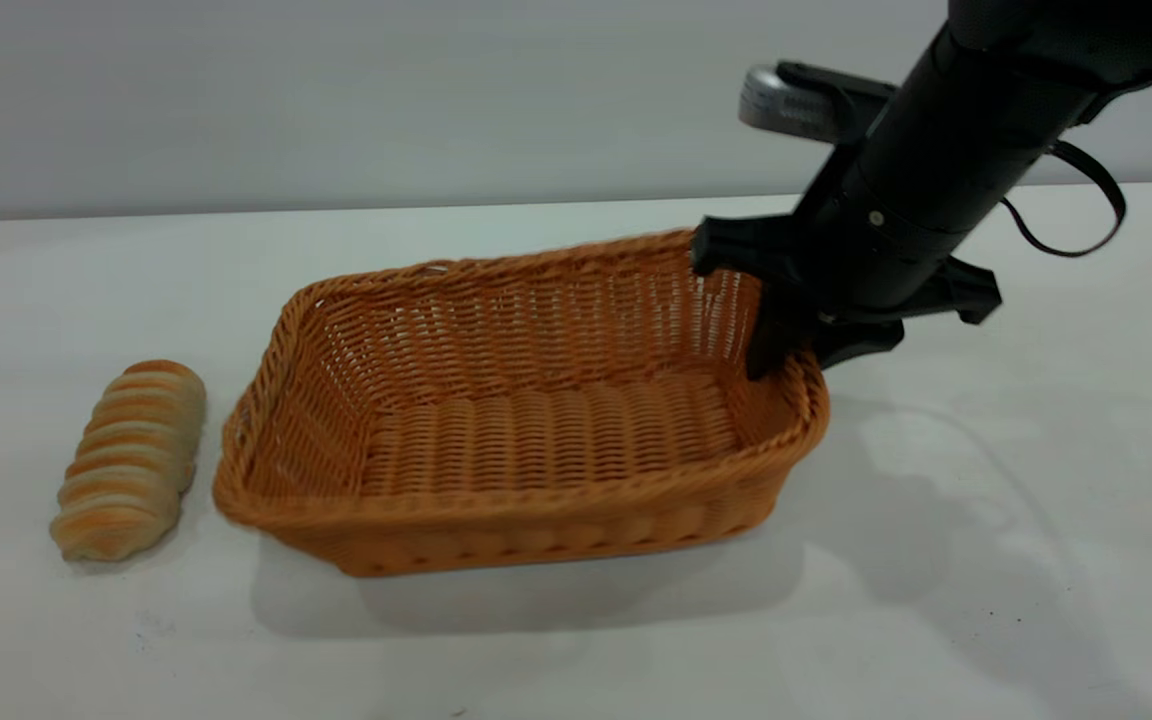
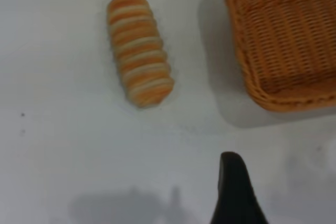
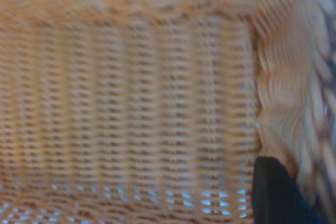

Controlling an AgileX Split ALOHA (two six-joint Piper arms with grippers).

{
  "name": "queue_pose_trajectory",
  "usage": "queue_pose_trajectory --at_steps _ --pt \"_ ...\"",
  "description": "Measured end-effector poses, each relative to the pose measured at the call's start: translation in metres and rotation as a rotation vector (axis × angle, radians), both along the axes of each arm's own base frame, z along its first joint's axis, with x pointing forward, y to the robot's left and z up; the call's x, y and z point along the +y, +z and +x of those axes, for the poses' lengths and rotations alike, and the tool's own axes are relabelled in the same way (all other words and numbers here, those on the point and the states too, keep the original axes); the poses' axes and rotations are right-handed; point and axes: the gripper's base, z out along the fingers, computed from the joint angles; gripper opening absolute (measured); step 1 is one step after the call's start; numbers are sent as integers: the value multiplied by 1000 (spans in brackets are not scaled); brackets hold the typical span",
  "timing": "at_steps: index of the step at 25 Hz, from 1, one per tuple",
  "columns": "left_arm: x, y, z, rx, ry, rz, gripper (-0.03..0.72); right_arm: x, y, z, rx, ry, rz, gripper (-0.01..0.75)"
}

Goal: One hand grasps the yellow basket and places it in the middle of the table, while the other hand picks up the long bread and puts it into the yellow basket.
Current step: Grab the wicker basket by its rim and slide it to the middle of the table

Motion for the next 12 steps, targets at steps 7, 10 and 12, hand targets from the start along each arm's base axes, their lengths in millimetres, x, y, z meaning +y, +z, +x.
queue_pose_trajectory --at_steps 7,10,12 --pt "-1 -4 7 23 8 -23 524 0 8 -4 -33 153 -74 496" --pt "-2 -11 17 53 16 -21 524 -3 22 -8 -59 257 -145 573" --pt "-2 -17 25 74 28 -33 524 -6 37 -10 -88 304 -184 590"
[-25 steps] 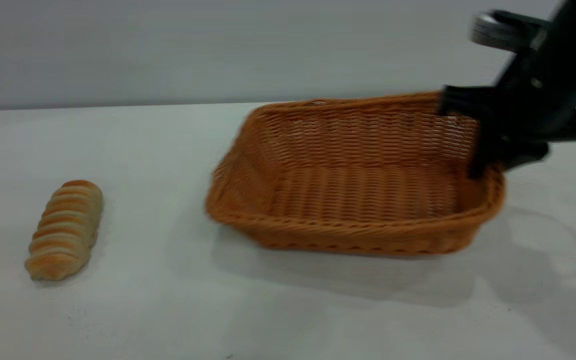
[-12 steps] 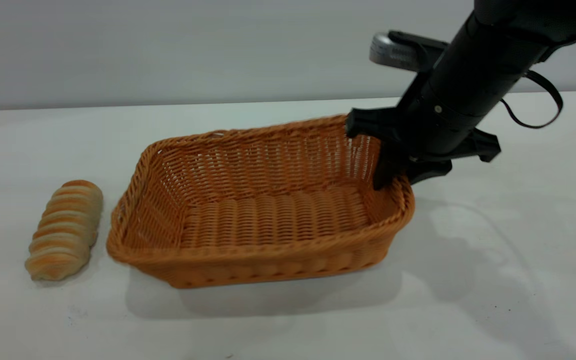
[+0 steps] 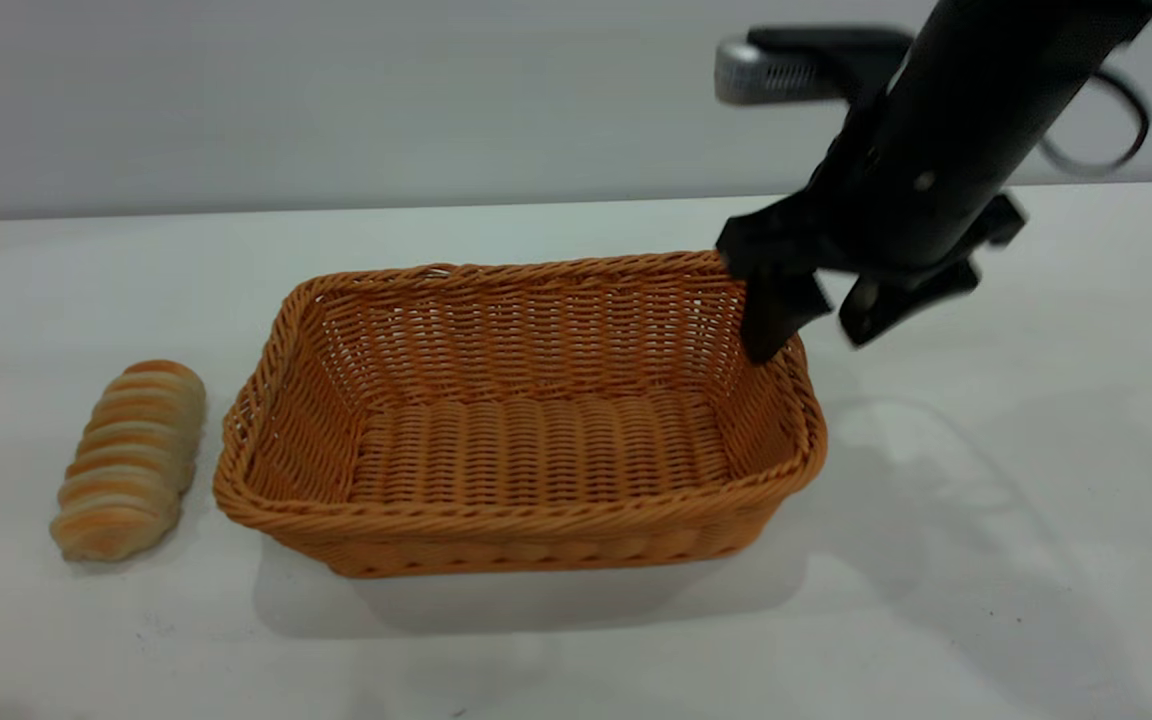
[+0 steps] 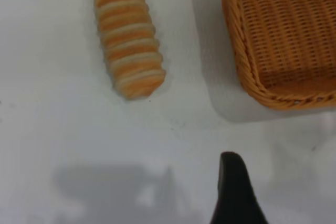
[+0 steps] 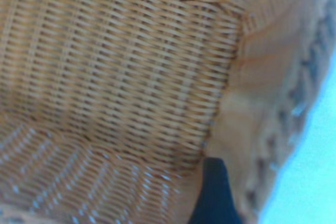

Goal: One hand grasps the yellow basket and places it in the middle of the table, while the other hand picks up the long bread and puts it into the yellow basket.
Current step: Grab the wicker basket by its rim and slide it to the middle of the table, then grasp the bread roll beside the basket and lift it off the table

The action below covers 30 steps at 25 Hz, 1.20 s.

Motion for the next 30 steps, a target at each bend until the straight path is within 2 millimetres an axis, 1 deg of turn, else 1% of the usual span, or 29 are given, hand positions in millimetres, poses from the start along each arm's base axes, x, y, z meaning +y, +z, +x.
queue_pose_trajectory --at_steps 4,7,14,20,26,30 --pt "0 -10 18 -1 32 -6 524 -5 30 -7 -37 28 -20 589" --pt "1 -22 31 17 51 1 524 -8 50 -15 -40 41 -21 589" --pt "3 -65 64 95 89 41 524 -15 89 -34 -54 60 -11 589" --pt "7 -99 88 71 133 83 524 -22 123 -52 -119 94 10 589" --pt "11 -132 105 42 166 127 524 -33 161 -78 -180 142 18 589" --pt "14 -152 111 29 181 153 524 -41 186 -103 -205 191 35 587"
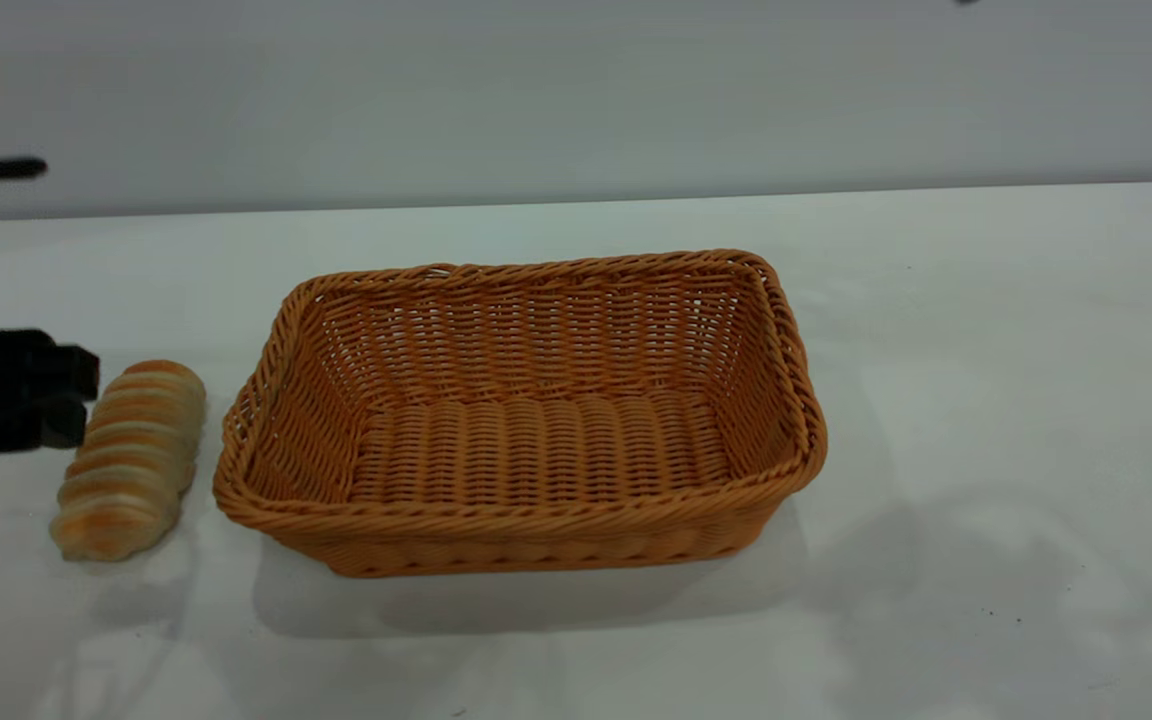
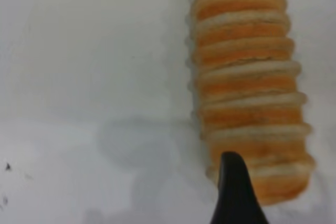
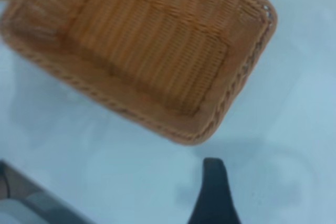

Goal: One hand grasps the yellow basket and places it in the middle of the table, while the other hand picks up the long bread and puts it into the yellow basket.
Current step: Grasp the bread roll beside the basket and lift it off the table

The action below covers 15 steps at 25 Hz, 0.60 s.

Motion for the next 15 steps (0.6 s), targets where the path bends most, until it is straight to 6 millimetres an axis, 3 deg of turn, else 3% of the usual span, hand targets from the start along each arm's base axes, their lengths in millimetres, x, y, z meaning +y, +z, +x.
queue_pose_trajectory --at_steps 15 --pt "-1 -56 40 33 -11 34 524 -39 77 -107 -197 119 117 587"
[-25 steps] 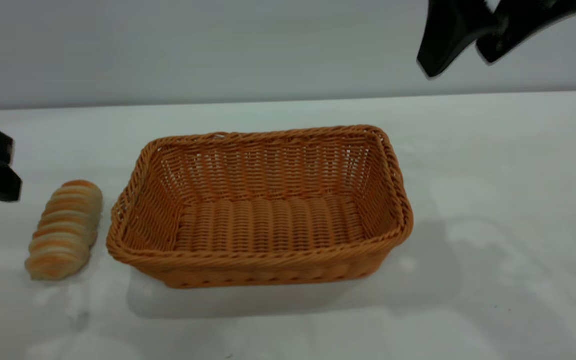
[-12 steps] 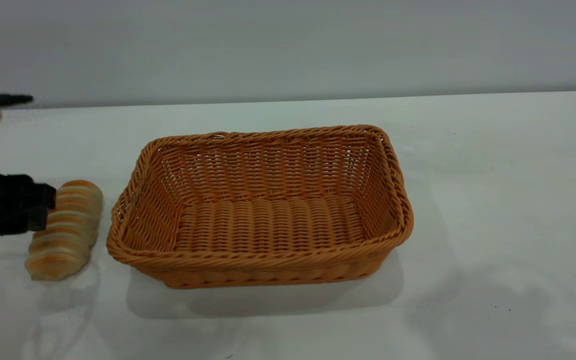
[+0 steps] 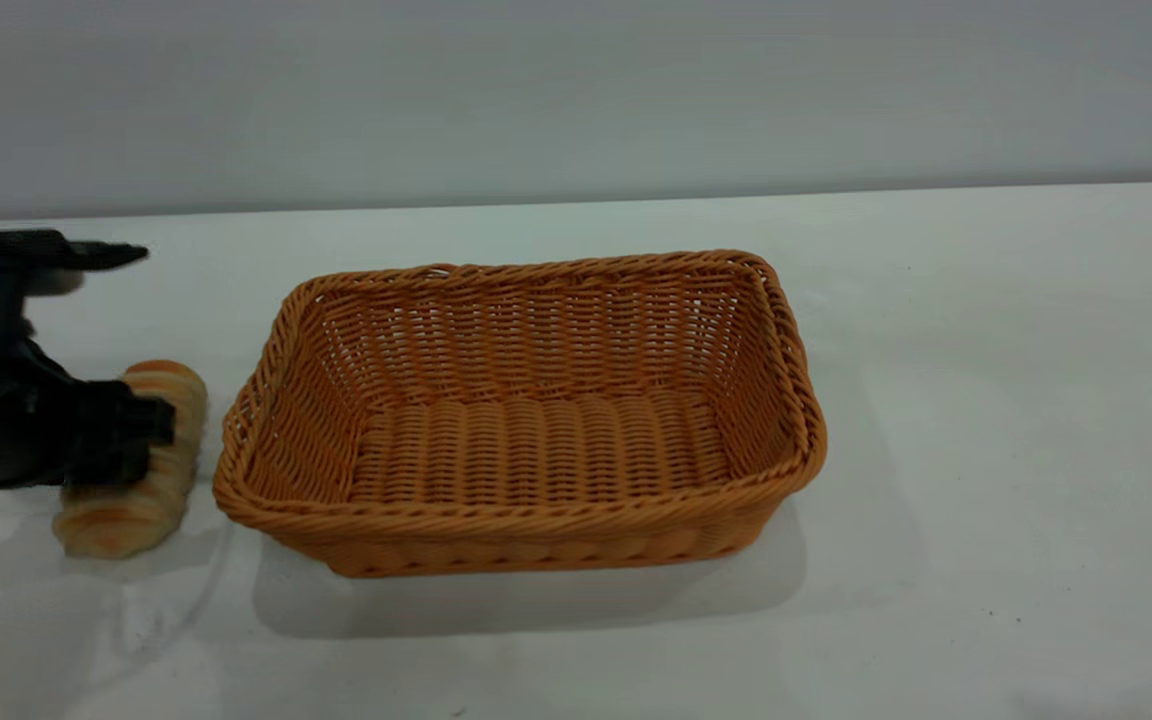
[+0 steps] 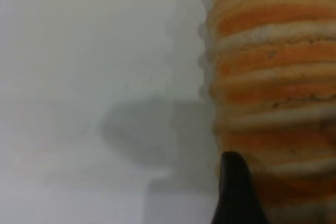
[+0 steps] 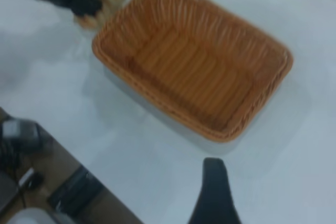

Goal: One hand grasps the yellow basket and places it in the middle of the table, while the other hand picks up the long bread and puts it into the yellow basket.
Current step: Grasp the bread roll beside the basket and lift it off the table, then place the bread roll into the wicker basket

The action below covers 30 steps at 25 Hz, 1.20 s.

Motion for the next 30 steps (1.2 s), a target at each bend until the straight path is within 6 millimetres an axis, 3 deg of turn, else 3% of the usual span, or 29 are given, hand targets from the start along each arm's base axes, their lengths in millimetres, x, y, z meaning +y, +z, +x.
queue_pose_trajectory --at_steps 5,7,12,15,18,25,27,30 --pt "-1 -9 3 4 -13 7 476 -10 11 -22 -67 2 30 587" --pt "-1 -9 3 2 -13 7 402 -11 13 -25 -77 2 34 587" --pt "-1 -9 3 2 -16 7 94 -12 13 -27 -79 3 35 587" --pt "-1 -4 3 1 -17 3 83 -12 13 -27 -78 3 35 587" --pt "-2 14 5 -14 -23 -8 83 -12 13 -27 -78 3 35 587" --pt "-8 98 6 -201 -56 -28 83 -12 13 -27 -77 4 34 587" --pt "-18 117 2 -244 -89 -39 83 -12 13 -27 -77 4 34 587" --pt "-40 131 -3 -279 -160 -53 83 -12 13 -27 -76 4 33 587"
